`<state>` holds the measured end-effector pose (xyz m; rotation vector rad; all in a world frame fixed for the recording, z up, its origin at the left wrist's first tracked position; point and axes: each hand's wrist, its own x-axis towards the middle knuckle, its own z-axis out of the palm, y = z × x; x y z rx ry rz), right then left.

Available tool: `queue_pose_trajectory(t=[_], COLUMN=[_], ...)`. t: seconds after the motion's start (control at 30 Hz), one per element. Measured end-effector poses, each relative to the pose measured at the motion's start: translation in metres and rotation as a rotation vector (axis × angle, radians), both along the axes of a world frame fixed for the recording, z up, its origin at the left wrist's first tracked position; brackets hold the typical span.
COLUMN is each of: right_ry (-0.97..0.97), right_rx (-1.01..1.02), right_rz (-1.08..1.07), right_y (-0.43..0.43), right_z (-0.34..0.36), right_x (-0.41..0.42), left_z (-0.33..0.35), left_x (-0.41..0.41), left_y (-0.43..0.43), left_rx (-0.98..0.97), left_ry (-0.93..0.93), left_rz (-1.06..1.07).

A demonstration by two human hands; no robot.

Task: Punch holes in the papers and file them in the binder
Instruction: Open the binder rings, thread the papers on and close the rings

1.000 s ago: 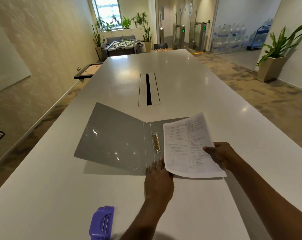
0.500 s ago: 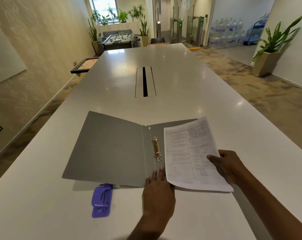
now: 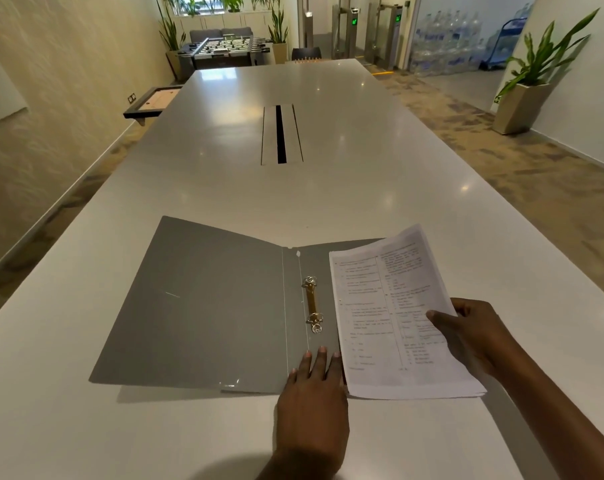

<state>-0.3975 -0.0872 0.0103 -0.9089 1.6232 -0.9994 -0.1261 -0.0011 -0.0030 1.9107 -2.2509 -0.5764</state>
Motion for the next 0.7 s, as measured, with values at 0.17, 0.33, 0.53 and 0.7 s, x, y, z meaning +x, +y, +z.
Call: queue_pose_trajectory(t=[0.17,0.33,0.53,0.7], right_ry=[0.138,0.328,0.86,0.654], right_rx=[-0.044,-0.055,-0.03,-0.399], right_rz=[0.078,0.102,0.035,0.081], right_y=[0.008,0.002,-0.009,-0.02], right_z=[0.008,0.005,0.01,0.019], right_x=[0.004,0.004,0.01,0.085], left_z=[0.016,0.044,0.049,0.033], left_x=[0.024,0.047,0.059,0.055], left_y=[-0.009,-0.049,-0.095,-0.128], left_rx=[-0.193,-0.179,-0.209,-0.241], left_ry=[0.051,0.228,0.452,0.57], left_rz=[0.086,0.255,0.347,0.39])
